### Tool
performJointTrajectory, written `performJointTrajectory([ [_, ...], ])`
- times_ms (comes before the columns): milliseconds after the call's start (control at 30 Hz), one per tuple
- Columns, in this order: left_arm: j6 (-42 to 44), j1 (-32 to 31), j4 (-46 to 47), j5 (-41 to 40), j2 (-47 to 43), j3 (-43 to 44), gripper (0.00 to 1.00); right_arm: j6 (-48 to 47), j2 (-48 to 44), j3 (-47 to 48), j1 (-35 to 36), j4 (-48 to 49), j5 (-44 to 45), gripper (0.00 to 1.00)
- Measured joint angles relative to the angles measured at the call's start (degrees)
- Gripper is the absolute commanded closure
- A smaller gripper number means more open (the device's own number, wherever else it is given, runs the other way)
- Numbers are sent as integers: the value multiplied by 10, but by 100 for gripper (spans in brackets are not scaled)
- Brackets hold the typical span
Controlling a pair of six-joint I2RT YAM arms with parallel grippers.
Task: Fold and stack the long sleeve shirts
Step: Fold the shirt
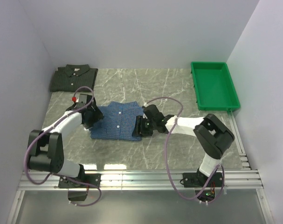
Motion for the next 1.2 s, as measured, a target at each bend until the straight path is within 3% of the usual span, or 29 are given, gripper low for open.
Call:
performJointTrajectory([
  [33, 6, -1, -5, -3, -11, 4, 17, -3, -12, 0, -3, -7, 6, 38],
  [200, 50, -32, -32, -47, -108, 10, 12, -21, -78, 0, -19, -42, 48, 25],
  [333, 73, -141, -48, -97, -186, 19, 10, -34, -134, -10, -42, -66, 63, 20],
  [467, 92, -266, -40, -116, -194, 24, 4, -39, -180, -46, -92, -81, 63, 15],
  [667, 141, -429, -18, -160, -90, 43, 4, -65, -239, -85, -154, -144, 74, 7],
  [767, 175, -488, -9, -187, -14, 71, 5, -70, -277, -100, -173, -154, 70, 0],
  [867, 215, -536, 2, -220, 59, 101, 8, -67, -332, -136, -210, -153, 57, 0],
  [1200, 290, -591, 16, -316, 194, 136, 29, -61, -390, -196, -301, -144, 5, 0],
])
